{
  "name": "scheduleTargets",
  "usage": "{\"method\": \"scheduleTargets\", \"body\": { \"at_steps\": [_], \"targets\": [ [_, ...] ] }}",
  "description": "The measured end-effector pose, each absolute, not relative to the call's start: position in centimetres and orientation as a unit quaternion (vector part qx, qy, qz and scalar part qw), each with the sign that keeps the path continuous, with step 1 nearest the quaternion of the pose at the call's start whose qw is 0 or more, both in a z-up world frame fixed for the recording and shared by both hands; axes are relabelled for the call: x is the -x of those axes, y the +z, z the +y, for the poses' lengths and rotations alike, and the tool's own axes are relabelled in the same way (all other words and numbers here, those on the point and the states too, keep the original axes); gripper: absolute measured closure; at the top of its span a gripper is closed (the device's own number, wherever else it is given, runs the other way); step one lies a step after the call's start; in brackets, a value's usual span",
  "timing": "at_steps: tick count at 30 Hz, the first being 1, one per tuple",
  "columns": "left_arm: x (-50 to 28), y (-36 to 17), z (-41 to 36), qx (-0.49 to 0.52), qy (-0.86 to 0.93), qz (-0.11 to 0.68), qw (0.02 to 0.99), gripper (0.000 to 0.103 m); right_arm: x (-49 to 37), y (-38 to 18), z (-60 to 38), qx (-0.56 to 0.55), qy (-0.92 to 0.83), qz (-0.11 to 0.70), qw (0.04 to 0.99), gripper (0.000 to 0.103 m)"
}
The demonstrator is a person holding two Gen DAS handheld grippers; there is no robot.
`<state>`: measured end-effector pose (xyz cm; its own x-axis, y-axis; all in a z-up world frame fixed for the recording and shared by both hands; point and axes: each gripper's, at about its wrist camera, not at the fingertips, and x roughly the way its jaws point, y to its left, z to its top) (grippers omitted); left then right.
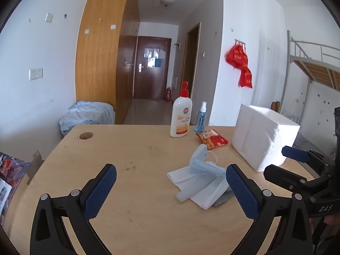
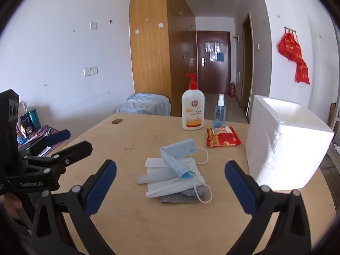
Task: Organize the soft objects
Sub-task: 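Move the right gripper down onto the blue face mask on the stack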
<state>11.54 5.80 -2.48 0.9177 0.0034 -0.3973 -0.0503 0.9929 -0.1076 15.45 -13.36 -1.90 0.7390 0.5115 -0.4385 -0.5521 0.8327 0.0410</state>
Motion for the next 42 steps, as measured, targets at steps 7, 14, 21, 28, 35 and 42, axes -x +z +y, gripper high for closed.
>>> {"method": "scheduleTargets", "body": {
  "at_steps": [7, 14, 21, 28, 35, 42],
  "targets": [
    [-13.7, -3.3, 5.8, 0.045, 0.016, 0.225, 0.973, 0.000, -17.7, -2.6, -12.6, 0.054, 0.287, 0.240, 0.926, 0.000],
    [-15.9, -4.2, 6.3, 0.041, 0.012, 0.248, 0.968, 0.000, -19.5, -3.3, -12.2, 0.058, 0.290, 0.261, 0.919, 0.000],
    [-17.6, -4.8, 7.3, 0.050, 0.016, 0.262, 0.964, 0.000, -21.3, -3.9, -10.9, 0.071, 0.300, 0.278, 0.910, 0.008],
    [-18.2, -5.2, 8.2, 0.044, 0.020, 0.266, 0.963, 0.000, -23.2, -5.0, -8.7, 0.096, 0.312, 0.305, 0.895, 0.016],
    [-19.1, -5.8, 8.9, 0.054, 0.004, 0.278, 0.959, 0.000, -25.7, -7.1, -6.5, 0.116, 0.320, 0.354, 0.871, 0.043],
    [-19.6, -6.3, 8.9, 0.066, -0.013, 0.290, 0.955, 0.000, -26.7, -8.5, -6.3, 0.120, 0.316, 0.381, 0.861, 0.060]
  ]
}}
